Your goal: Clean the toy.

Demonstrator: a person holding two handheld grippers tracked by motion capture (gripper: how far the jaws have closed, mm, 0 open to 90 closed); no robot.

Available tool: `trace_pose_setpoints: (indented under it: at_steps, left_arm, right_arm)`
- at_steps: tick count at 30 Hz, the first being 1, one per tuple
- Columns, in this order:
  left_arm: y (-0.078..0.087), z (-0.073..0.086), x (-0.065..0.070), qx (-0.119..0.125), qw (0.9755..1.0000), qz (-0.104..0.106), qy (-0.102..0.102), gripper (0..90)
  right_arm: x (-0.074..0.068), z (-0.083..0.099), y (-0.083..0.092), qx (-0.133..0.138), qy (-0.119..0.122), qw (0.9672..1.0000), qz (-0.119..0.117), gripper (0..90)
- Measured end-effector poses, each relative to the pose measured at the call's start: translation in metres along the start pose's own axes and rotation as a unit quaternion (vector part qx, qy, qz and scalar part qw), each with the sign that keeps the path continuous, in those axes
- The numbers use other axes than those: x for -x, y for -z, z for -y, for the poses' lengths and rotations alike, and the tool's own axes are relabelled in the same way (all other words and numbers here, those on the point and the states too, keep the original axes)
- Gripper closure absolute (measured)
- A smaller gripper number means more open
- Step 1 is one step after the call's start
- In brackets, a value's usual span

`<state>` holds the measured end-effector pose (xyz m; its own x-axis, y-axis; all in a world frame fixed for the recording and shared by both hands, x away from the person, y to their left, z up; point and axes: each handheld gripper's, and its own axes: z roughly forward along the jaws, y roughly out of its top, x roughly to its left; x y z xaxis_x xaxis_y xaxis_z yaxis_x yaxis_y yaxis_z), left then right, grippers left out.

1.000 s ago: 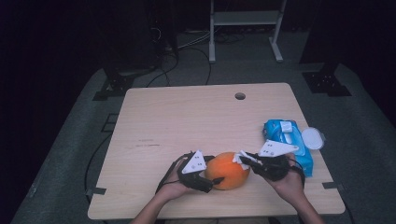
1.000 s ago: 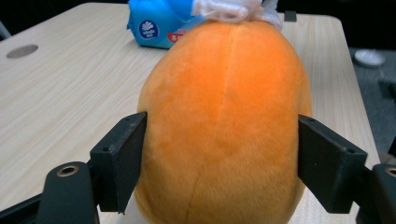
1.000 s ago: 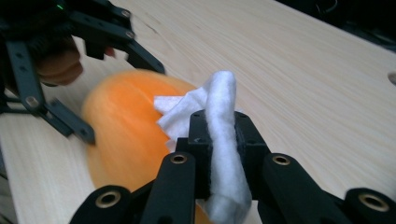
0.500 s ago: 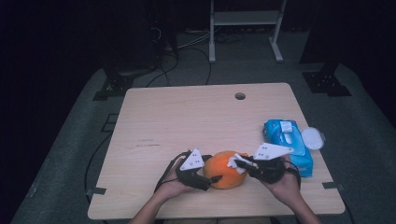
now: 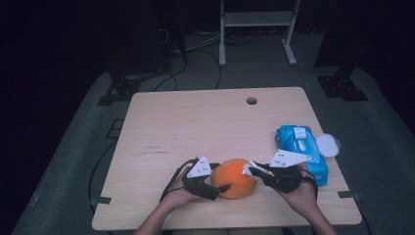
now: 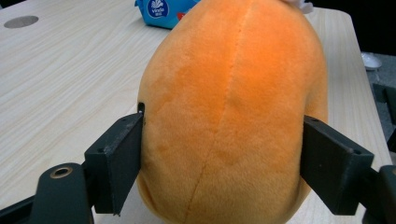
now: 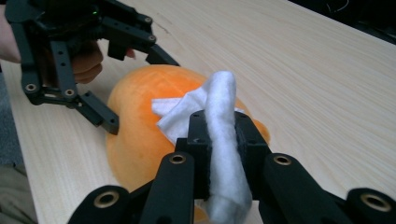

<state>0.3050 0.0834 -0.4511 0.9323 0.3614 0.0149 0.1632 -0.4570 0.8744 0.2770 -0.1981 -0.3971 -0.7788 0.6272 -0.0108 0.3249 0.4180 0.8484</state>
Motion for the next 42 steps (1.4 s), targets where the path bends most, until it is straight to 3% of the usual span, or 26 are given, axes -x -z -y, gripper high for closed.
trace_pose_setpoints:
  at_steps: [2,5,11,14,16,17,19,22,24,26,30,33,36,40,41,42]
  left_arm:
    - [-0.001,-0.001,0.001,0.001,1.0000,-0.002,-0.001,21.9]
    - [-0.002,-0.003,0.004,-0.004,0.9999,-0.004,-0.013,22.0]
    - [-0.002,-0.001,0.004,-0.006,0.9999,-0.004,-0.011,22.4]
    - [-0.001,-0.001,0.002,-0.008,0.9999,-0.003,-0.009,23.1]
    - [-0.001,0.000,0.002,-0.008,1.0000,-0.001,-0.006,23.1]
    - [-0.001,-0.001,0.002,-0.009,0.9999,-0.004,-0.006,23.1]
    - [-0.001,-0.001,0.002,-0.009,0.9999,-0.006,-0.006,23.1]
    - [-0.001,0.000,0.001,-0.007,0.9999,-0.008,0.005,23.0]
    - [-0.001,0.001,0.000,-0.011,0.9999,-0.007,0.001,23.1]
    - [-0.001,0.000,-0.001,-0.013,0.9999,-0.006,0.000,23.1]
    - [-0.001,0.000,-0.001,-0.012,0.9999,-0.007,0.008,23.2]
    - [0.000,0.002,-0.004,-0.009,0.9997,-0.005,0.020,23.2]
    - [-0.001,0.002,-0.005,-0.009,0.9996,-0.008,0.025,22.8]
    - [-0.002,0.002,-0.006,-0.007,0.9994,-0.009,0.032,22.5]
    - [-0.001,0.002,-0.006,-0.007,0.9995,-0.009,0.030,22.5]
    - [-0.001,0.002,-0.006,-0.007,0.9995,-0.009,0.030,22.5]
  right_arm:
    - [0.015,0.006,0.000,-0.001,-0.022,0.9997,0.011,78.6]
    - [0.021,0.008,0.001,0.004,-0.040,0.9991,0.013,78.7]
    - [0.018,0.003,-0.005,0.010,-0.041,0.9991,0.006,78.5]
    - [0.026,0.007,-0.003,0.009,-0.063,0.9979,-0.003,78.6]
    - [0.031,0.014,-0.003,0.000,-0.073,0.9974,0.004,78.6]
    - [0.035,0.019,-0.004,0.004,-0.095,0.9955,-0.010,78.6]
    - [0.034,0.018,-0.003,0.004,-0.097,0.9952,-0.011,78.7]
    - [0.026,0.009,0.001,0.017,-0.078,0.9967,-0.018,78.7]
    - [0.017,0.005,0.001,0.015,-0.056,0.9979,-0.028,78.7]
    - [0.016,0.006,-0.001,0.010,-0.052,0.9983,-0.025,78.7]
    - [0.025,0.015,-0.003,0.004,-0.073,0.9968,-0.033,78.6]
    - [0.032,0.023,-0.004,-0.018,-0.080,0.9965,-0.020,78.7]
    - [0.030,0.021,-0.001,-0.011,-0.083,0.9961,-0.028,78.9]
    - [0.016,0.009,0.000,0.005,-0.059,0.9966,-0.058,78.9]
    - [0.011,0.009,-0.003,-0.006,-0.044,0.9975,-0.055,78.9]
    - [0.011,0.009,-0.003,-0.006,-0.044,0.9975,-0.055,78.9]
